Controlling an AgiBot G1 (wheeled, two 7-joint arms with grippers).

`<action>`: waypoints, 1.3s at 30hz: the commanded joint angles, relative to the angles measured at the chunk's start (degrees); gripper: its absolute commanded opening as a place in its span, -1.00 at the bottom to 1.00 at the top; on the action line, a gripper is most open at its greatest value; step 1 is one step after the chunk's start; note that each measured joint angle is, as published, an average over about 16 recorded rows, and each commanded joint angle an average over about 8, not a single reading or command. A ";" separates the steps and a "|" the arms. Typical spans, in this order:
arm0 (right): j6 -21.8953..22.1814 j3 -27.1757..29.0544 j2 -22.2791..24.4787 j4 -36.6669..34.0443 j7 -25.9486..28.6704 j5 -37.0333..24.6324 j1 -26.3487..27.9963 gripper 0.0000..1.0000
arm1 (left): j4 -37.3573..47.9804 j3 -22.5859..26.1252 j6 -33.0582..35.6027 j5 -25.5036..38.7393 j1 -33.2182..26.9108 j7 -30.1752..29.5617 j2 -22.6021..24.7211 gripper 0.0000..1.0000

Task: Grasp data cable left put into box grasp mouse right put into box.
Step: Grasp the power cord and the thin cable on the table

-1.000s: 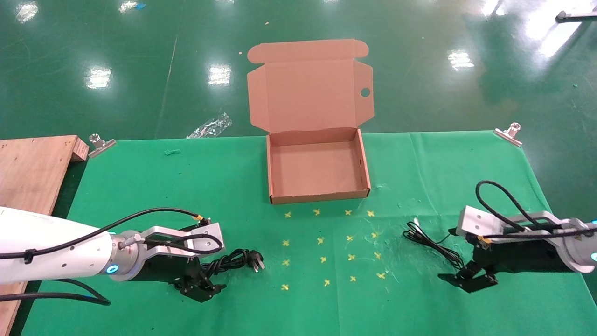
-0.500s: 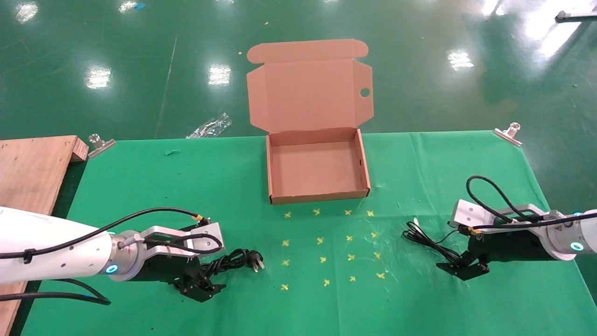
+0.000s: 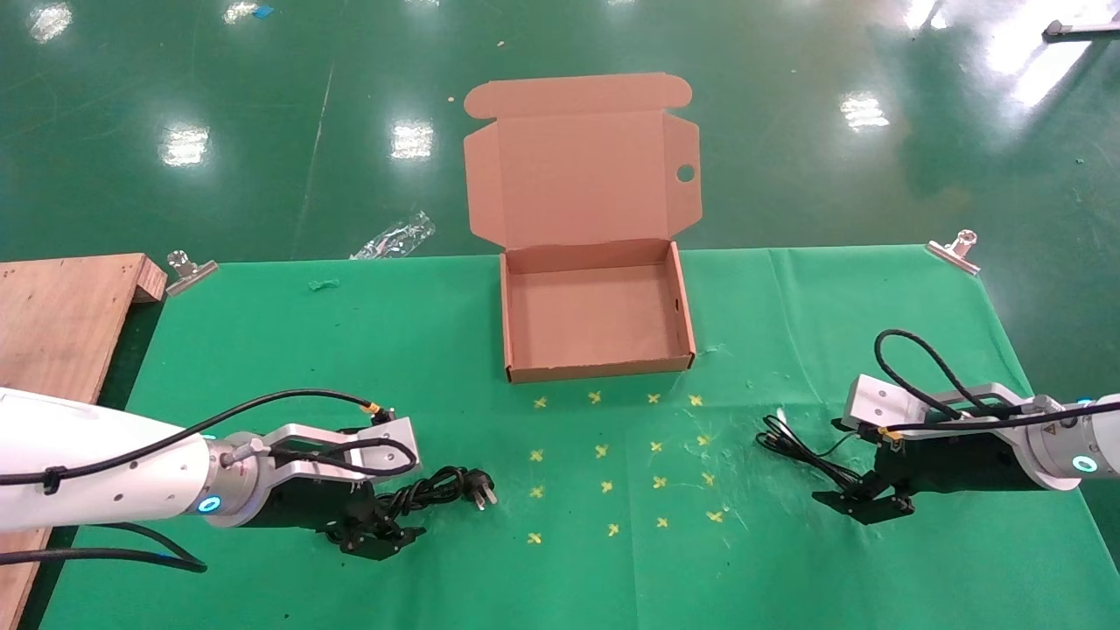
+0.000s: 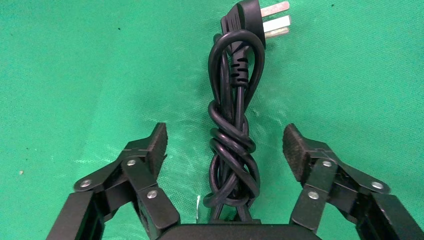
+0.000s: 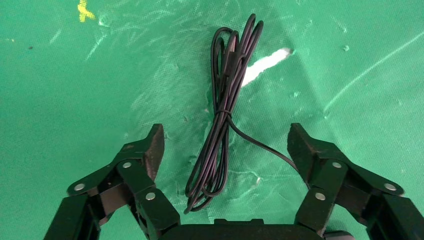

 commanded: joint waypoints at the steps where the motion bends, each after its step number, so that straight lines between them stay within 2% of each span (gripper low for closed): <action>1: -0.10 0.04 0.07 0.19 0.04 0.09 -0.05 -1.00 | 0.00 0.00 0.00 -0.01 0.00 0.00 -0.01 -1.00; 33: -0.46 0.18 0.31 0.82 0.19 0.42 -0.25 -1.00 | 0.06 -0.05 0.00 -0.08 -0.08 0.03 -0.01 -1.00; 39: -0.51 0.22 0.36 0.89 0.21 0.48 -0.21 -1.00 | 0.21 -0.87 1.56 -1.66 -2.51 1.16 -0.81 -1.00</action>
